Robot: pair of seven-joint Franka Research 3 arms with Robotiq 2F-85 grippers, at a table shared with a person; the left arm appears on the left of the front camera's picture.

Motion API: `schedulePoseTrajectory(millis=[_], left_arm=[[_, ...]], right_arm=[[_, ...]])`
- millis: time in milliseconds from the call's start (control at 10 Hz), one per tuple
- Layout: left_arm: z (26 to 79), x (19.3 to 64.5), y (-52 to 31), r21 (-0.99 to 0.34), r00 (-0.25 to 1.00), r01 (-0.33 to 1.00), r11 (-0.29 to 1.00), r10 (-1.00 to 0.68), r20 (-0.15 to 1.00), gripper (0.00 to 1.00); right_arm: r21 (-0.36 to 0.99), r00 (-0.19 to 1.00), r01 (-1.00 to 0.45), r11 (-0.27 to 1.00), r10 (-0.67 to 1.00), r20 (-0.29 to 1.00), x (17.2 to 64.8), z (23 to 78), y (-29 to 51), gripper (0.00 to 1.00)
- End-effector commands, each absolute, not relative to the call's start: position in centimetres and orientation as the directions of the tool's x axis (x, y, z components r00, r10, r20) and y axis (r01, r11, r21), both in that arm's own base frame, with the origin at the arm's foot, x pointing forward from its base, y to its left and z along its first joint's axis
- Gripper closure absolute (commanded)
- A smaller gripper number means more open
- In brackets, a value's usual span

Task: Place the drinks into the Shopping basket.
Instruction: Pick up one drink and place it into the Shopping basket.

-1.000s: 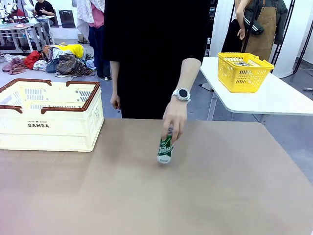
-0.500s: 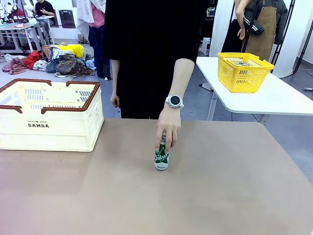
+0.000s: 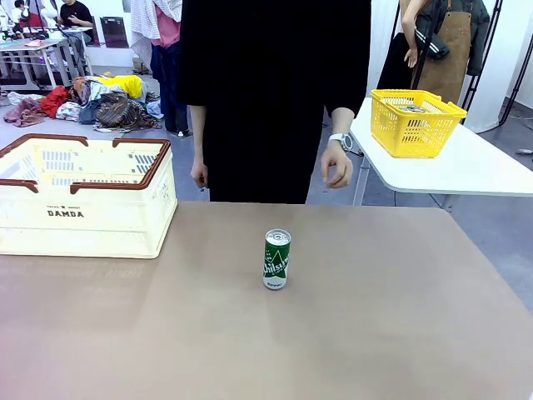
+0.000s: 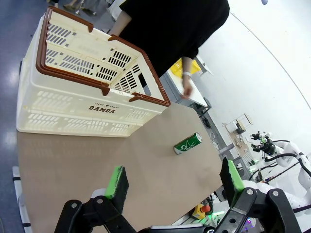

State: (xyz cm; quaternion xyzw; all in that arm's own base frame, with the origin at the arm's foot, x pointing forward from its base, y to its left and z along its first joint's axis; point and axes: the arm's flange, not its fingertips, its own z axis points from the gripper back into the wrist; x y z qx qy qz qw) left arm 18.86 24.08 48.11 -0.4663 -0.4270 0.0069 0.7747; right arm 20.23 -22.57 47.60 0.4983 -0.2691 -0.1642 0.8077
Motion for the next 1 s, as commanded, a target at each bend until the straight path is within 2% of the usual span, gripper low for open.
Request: schedulePoseTrajectory(millis=[0, 200, 500, 600, 700, 900], left_arm=[[48.1, 18.9, 24.1, -0.728, 0.635, 0.388, 0.565, 0.409, 0.655, 0.0], [51.2, 19.9, 20.6, -0.635, 0.658, 0.465, 0.616, 0.239, 0.714, 0.0], [58.7, 24.8, 11.8, -0.52, 0.726, 0.528, 0.672, -0.039, 0.687, 0.0], [60.8, 27.9, 7.0, -0.486, 0.74, 0.588, 0.647, -0.188, 0.645, 0.0], [62.0, 31.0, 2.3, -0.461, 0.707, 0.682, 0.567, -0.351, 0.614, 0.0], [61.9, 37.4, -8.1, -0.416, 0.628, 0.778, 0.47, -0.588, 0.51, 0.0]], right_arm=[[0.892, 0.797, -0.028, 0.451, -0.529, 0.292, 20.2, 47.8, -22.7, 0.0], [0.892, 0.797, -0.028, 0.451, -0.529, 0.292, 20.2, 47.8, -22.7, 0.0], [0.892, 0.797, -0.028, 0.451, -0.529, 0.292, 20.2, 47.8, -22.7, 0.0], [0.892, 0.797, -0.028, 0.451, -0.529, 0.292, 20.2, 47.8, -22.7, 0.0], [0.892, 0.797, -0.028, 0.451, -0.529, 0.292, 20.2, 47.8, -22.7, 0.0], [0.892, 0.797, -0.028, 0.451, -0.529, 0.292, 20.2, 47.8, -22.7, 0.0]])
